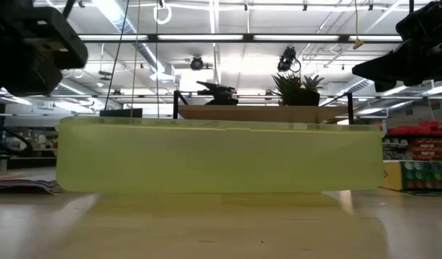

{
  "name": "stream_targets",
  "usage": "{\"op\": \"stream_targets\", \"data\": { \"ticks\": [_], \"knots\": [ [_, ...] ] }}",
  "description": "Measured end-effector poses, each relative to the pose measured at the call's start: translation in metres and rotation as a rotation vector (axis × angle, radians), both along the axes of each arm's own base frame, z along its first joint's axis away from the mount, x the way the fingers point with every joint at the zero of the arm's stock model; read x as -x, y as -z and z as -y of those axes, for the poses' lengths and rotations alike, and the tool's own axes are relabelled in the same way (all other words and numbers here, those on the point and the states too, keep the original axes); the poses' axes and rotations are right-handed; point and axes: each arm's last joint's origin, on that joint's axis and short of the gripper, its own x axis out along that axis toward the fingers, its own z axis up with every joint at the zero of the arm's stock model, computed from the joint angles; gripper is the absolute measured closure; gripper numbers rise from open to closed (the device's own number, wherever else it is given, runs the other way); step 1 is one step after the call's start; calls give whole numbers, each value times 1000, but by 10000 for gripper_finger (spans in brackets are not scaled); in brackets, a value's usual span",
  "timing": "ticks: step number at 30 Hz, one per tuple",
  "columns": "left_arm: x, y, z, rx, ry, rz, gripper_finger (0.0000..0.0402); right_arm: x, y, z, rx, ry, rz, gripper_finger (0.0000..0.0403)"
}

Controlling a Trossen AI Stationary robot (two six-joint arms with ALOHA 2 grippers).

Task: Pack school essentials
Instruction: Put the left orange pencil into the yellow supply box

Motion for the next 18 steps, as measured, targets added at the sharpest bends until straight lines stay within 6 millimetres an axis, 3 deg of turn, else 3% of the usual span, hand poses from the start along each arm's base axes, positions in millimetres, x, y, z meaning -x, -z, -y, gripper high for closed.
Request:
{"op": "stream_targets", "data": {
  "ticks": [7,18],
  "knots": [
    [4,-4,9,-261,-114,177,295,0,0,0,0,0,1,361],
    [28,-1,13,-554,32,204,293,0,0,0,0,0,1,361]
  ]
}}
